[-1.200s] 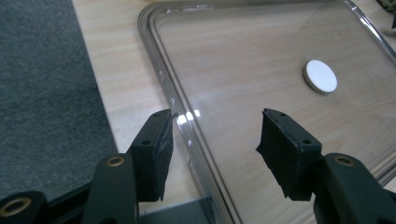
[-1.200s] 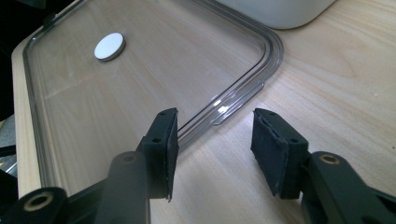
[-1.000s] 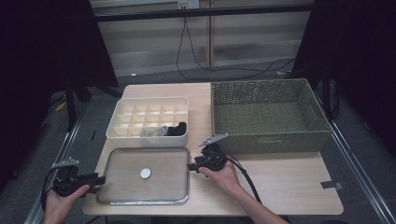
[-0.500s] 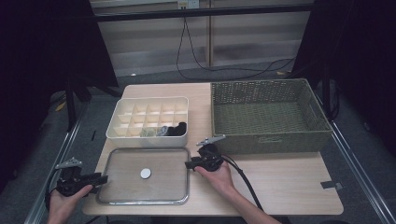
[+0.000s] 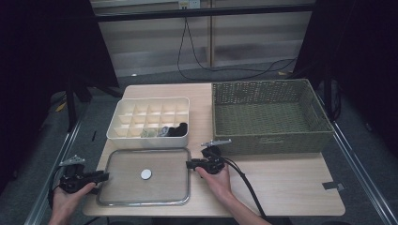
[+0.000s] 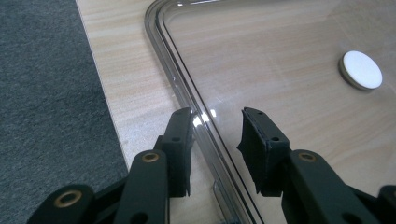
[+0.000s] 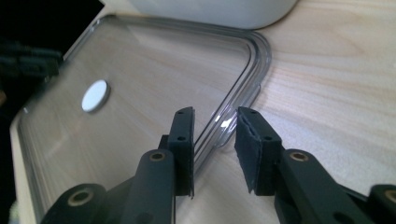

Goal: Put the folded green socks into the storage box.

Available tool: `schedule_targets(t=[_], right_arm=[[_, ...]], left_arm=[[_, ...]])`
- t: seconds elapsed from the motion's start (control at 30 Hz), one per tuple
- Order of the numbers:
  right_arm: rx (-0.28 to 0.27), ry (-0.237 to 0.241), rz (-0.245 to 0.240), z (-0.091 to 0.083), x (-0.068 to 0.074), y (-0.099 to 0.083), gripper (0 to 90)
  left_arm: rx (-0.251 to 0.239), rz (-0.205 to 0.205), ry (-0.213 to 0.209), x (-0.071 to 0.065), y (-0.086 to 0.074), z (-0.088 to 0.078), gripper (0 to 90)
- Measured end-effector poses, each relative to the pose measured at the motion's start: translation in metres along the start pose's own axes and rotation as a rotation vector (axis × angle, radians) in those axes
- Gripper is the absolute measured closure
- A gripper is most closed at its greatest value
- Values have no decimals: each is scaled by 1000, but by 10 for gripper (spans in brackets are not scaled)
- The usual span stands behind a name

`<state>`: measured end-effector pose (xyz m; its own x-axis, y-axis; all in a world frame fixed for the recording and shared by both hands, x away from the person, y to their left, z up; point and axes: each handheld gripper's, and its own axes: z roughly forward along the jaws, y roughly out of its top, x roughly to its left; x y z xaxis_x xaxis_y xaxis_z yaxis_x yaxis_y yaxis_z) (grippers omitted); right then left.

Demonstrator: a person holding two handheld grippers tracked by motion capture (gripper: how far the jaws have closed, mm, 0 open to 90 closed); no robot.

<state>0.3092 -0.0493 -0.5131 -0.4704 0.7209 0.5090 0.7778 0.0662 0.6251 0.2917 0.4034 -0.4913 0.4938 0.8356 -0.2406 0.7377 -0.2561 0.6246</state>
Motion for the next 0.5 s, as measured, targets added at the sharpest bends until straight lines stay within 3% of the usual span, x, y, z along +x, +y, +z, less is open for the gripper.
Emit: schedule_targets(t=[0.17,0.3,0.5], right_arm=[[-42,7,126,0,-1,-5,672],[-77,45,225,-1,-6,-10,688],[-122,73,337,-1,-9,-16,691]], left_arm=[[3,6,4,0,1,1,639],[1,-1,3,0,2,2,639],[-6,6,21,-2,3,3,659]])
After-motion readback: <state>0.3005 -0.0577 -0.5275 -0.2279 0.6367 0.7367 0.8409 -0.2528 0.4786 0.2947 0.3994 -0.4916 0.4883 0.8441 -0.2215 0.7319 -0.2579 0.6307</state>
